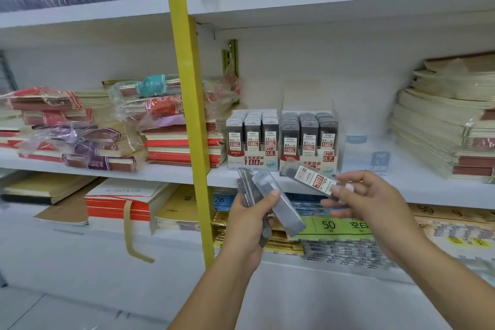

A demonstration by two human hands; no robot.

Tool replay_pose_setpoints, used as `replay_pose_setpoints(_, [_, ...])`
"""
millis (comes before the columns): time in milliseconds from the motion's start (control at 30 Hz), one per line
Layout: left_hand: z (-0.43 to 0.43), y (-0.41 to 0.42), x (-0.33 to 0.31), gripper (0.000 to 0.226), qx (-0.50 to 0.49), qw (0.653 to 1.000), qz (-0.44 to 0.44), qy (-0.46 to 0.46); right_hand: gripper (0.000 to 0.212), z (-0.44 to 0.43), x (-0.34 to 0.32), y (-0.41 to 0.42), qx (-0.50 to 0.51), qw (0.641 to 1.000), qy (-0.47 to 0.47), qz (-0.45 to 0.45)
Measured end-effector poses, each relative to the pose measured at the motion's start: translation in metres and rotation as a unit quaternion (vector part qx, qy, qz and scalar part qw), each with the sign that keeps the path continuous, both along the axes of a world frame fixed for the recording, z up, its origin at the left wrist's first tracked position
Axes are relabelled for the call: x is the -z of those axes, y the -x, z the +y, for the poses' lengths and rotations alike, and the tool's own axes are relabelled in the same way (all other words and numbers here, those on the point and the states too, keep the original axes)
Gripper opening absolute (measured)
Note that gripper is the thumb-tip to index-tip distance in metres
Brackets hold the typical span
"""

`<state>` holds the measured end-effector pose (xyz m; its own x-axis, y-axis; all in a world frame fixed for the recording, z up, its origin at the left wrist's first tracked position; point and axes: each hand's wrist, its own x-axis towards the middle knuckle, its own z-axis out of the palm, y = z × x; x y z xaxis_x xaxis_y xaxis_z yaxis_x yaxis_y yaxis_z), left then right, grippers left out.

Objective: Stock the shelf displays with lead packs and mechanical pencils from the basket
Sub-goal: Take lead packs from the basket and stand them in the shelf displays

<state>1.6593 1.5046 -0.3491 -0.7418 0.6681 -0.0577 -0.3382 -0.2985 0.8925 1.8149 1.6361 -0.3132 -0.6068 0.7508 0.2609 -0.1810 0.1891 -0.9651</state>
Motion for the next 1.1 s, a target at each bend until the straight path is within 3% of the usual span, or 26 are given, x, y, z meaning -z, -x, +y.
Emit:
replay_pose_setpoints(167, [-0.009,0.017,-0.012,0.043,-0.07,0.997,0.029,-0.016,0.026,0.002,-0.059,0.014,0.035,0.968,-0.249,0.014])
replay_pose_setpoints(333, [-0.019,0.034,-0.012,0.041,-0.103,0.994,0.043,-0.024,0.027,-0.006,-0.111,0.058,0.119,0.842,-0.522,-0.065])
replay_pose_setpoints(533, [-0.019,0.052,-0.012,0.041,-0.097,0.993,0.057,-0.034,0.02,0.007,-0.138,0.109,0.092,0.764,-0.607,-0.201])
replay_pose_setpoints(700, [-0.015,0.063,-0.011,0.035,-0.087,0.993,0.068,-0.041,0.016,0.017,-0.133,0.137,0.046,0.778,-0.571,-0.259])
replay_pose_setpoints(767, [-0.013,0.065,-0.01,0.038,-0.079,0.994,0.072,-0.039,0.014,0.02,-0.127,0.143,0.076,0.762,-0.584,-0.271])
replay_pose_setpoints(933, [-0.014,0.064,-0.01,0.044,-0.06,0.995,0.073,-0.029,0.035,0.019,-0.112,0.138,0.158,0.698,-0.634,-0.294])
replay_pose_setpoints(1000, [-0.014,0.062,-0.009,0.041,-0.057,0.995,0.071,-0.028,0.034,0.009,-0.103,0.123,0.171,0.724,-0.638,-0.199])
replay_pose_setpoints(1100, [-0.016,0.055,-0.009,0.037,-0.036,0.997,0.067,-0.031,0.026,-0.017,-0.073,0.094,0.08,0.831,-0.54,-0.104])
